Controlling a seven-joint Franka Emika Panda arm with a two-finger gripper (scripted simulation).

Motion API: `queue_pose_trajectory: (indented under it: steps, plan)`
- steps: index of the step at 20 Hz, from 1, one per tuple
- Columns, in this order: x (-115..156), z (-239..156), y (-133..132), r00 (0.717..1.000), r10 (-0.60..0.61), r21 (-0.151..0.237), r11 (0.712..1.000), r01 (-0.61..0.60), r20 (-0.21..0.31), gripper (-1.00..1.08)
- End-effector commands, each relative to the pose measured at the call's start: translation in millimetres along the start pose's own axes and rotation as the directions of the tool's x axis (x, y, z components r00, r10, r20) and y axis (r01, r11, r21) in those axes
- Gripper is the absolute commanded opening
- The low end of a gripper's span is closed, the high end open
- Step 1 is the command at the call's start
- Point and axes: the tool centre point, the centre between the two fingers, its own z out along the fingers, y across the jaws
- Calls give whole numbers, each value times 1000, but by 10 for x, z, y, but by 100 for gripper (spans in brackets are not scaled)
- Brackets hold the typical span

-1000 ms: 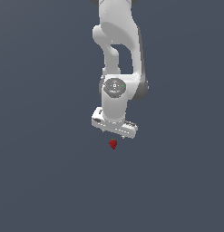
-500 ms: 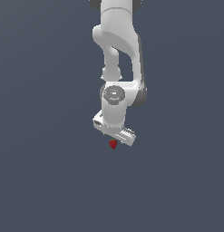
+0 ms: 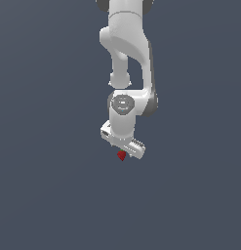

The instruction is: Pick up the object and move it to a goal position.

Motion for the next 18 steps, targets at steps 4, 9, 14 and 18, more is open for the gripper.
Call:
queue_pose_trajectory:
  steps: [4,9,14,18]
  plan:
    - [-5,174,5,1000,2,0,1000,-2,0,100]
    - [-8,425,10,1000,5,0,1000,-5,0,100]
    - [1,491,0,1000,5,0,1000,-5,0,100]
    - [1,491,0,1000,5,0,1000,-5,0,-100]
